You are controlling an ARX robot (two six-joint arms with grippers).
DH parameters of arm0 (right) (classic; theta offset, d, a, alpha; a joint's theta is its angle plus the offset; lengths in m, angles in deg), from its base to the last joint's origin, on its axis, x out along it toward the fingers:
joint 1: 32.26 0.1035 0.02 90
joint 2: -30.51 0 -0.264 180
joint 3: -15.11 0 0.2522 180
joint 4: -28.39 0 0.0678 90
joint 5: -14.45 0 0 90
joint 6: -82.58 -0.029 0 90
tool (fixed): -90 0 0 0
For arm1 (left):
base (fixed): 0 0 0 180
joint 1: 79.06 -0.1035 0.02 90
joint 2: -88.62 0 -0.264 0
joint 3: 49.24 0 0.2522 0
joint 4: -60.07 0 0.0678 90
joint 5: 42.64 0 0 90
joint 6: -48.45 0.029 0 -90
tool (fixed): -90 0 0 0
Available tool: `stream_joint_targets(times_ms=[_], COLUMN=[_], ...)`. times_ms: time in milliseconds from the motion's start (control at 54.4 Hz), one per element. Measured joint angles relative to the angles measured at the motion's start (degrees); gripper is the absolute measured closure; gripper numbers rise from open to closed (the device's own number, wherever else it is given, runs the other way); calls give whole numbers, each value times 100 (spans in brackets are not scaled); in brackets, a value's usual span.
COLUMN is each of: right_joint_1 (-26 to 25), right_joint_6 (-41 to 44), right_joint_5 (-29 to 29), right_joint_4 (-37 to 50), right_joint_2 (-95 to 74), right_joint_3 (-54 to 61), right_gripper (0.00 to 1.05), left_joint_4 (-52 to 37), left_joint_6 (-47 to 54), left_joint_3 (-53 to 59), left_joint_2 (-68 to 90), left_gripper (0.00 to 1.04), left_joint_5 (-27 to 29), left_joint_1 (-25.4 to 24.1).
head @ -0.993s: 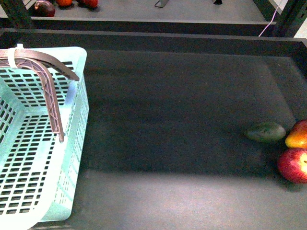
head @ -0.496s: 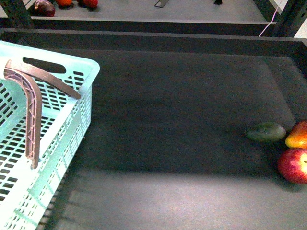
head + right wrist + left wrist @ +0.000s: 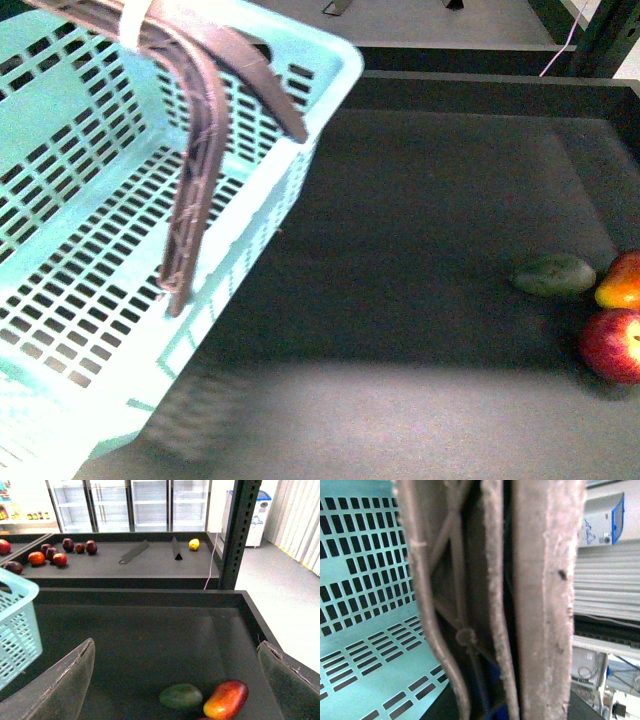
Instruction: Pick apple with right arm and hold basket with left
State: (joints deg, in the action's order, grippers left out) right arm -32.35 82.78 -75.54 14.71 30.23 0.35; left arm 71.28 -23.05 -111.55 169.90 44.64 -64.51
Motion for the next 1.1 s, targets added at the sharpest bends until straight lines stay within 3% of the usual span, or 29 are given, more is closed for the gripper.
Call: stream_joint_targets(times_ms=[221,496,1103], right_joint_1=[0,0,0], right_joint_6=[0,0,0], right_joint_5=[0,0,0], right_joint_4=[0,0,0], right_joint_2=[0,0,0], right_joint_3=[0,0,0], right_gripper=[9,9,9], left_joint_4=[223,376,444], left_joint_6=[-96,-208,-101], left_joint_3=[-352,-627,-798], left_joint_2=[0,0,0], left_gripper=[88,88,88], left_joint_5=[232,337,166], left_joint_1=[1196,2284,2564])
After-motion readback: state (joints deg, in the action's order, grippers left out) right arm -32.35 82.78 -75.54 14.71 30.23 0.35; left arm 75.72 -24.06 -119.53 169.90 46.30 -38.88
